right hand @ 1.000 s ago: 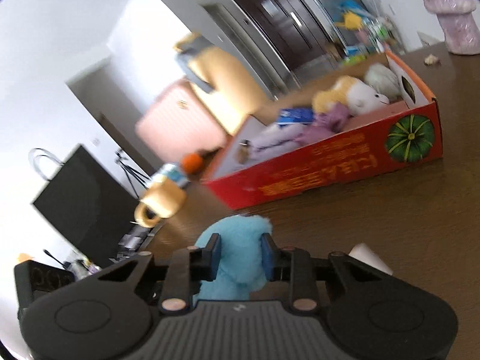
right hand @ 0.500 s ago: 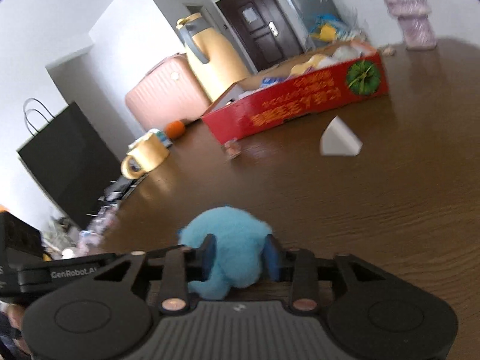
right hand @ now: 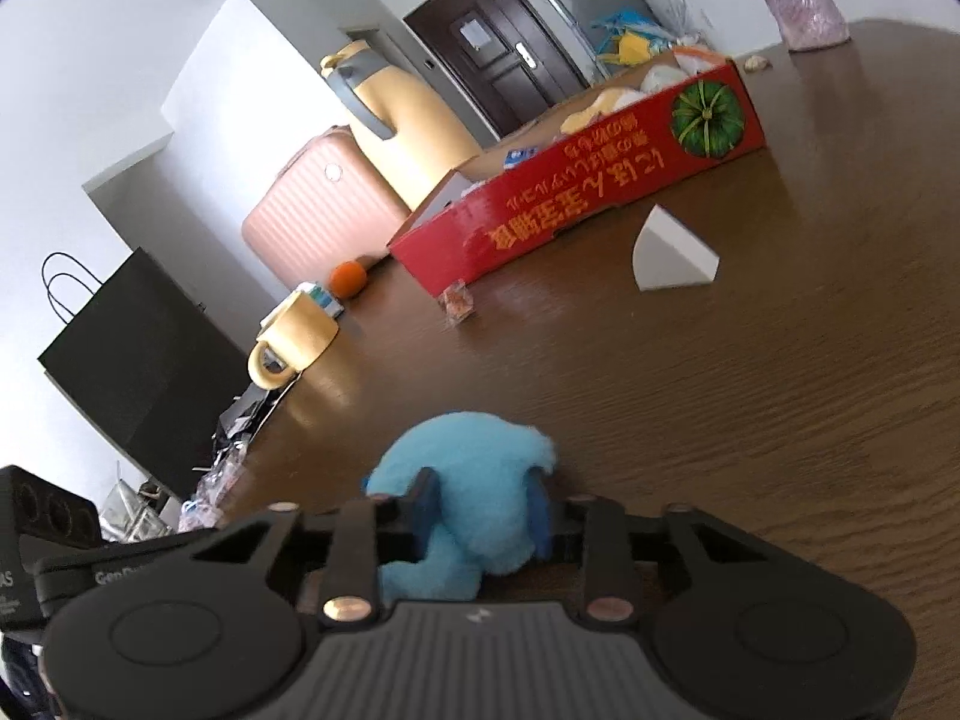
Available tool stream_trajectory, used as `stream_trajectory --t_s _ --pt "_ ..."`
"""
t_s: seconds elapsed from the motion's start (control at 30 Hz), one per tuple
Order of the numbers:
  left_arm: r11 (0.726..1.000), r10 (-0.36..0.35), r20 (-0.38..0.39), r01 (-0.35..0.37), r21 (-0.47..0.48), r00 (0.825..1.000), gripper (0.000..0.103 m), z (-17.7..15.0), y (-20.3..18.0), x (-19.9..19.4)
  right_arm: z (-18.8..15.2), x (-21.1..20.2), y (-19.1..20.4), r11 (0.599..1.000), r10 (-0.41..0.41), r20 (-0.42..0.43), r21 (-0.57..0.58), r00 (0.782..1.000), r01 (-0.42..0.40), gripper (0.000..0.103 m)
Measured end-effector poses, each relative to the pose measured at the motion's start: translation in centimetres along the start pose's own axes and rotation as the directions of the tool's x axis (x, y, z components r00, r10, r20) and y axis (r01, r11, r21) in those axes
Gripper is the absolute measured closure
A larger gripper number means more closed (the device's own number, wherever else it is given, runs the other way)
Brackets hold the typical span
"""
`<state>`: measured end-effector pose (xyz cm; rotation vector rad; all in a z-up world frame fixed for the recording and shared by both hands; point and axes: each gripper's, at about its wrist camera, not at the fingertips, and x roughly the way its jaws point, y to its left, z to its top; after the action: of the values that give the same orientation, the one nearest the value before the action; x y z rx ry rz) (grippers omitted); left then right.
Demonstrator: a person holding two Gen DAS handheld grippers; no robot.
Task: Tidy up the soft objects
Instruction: 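Carry the light-blue plush into the box and open both grippers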
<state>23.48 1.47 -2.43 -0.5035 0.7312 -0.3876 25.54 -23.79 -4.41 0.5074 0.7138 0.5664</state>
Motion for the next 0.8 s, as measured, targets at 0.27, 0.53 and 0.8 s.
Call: stream_trajectory --t_s 0.27,0.53,0.8 --pt "0.994 -0.072 0.131 0.061 0.087 0.989 0.084 9.6 -1.9 1.4 6.7 0.1 2.2 0.994 0.043 0.116 -0.102 0.992 -0.031 0.077" --pt "0.995 0.051 0.107 -0.060 0.082 0.993 0.084 22.2 0.8 9.5 21.1 9.5 2.8 0.994 0.033 0.101 -0.105 0.994 -0.022 0.077" --pt "0.938 0.276 0.106 -0.292 0.185 0.955 0.084 23.1 3.0 13.9 23.3 20.5 1.8 0.993 -0.061 -0.054 -0.101 0.997 0.055 0.082"
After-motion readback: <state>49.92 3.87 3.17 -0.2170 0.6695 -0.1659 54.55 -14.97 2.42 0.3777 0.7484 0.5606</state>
